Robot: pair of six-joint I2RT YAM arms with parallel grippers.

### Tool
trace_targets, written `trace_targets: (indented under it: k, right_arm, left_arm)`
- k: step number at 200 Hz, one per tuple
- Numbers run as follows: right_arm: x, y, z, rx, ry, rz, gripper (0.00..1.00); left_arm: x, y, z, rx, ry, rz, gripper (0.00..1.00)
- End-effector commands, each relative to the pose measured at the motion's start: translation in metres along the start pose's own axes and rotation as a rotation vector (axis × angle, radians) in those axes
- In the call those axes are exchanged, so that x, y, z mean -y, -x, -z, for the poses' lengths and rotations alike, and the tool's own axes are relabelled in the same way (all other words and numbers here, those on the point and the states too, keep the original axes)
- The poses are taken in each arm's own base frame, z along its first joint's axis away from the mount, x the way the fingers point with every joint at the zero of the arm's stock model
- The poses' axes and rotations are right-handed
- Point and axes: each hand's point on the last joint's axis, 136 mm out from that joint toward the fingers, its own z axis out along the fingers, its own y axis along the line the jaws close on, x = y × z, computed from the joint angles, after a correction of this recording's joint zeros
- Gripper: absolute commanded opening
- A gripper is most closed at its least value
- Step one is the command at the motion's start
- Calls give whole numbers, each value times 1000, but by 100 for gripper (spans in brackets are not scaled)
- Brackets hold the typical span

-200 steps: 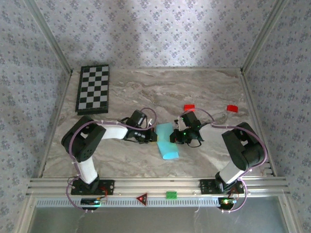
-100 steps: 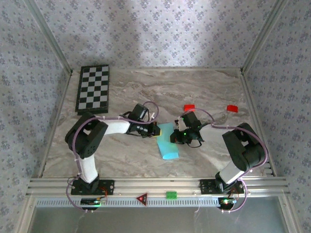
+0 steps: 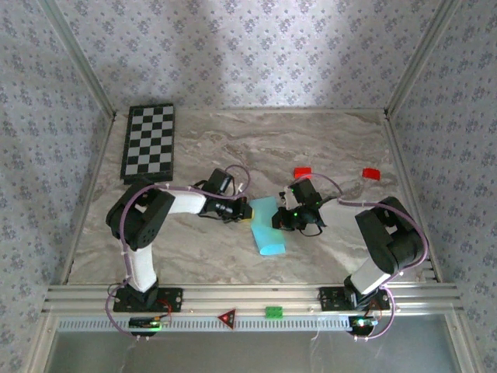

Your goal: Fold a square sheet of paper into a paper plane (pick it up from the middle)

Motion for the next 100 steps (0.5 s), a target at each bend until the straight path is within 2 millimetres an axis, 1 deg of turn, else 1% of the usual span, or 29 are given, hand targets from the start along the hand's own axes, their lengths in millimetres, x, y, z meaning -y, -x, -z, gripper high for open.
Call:
trace_targets:
  k: [1, 14, 26, 56, 68, 100]
  right_arm:
    - [53, -47, -2, -130, -210, -114, 2]
    - [53, -46, -2, -126, -208, -114, 2]
    - [53, -46, -2, -127, -209, -116, 2]
    - [53, -46, -2, -127, -209, -116, 2]
    - [52, -46, -2, -127, -207, -115, 2]
    - [53, -47, -3, -127, -207, -118, 2]
  left_arm:
    - [32, 11, 11, 7, -69, -52, 0]
    - [36, 13, 11, 0, -83, -63, 0]
    - [35, 15, 9, -8, -84, -64, 0]
    - [17, 16, -3, -30, -64, -28, 0]
    - [13, 17, -7, -38, -68, -21, 0]
    - [-8, 21, -10, -13, -11, 0, 0]
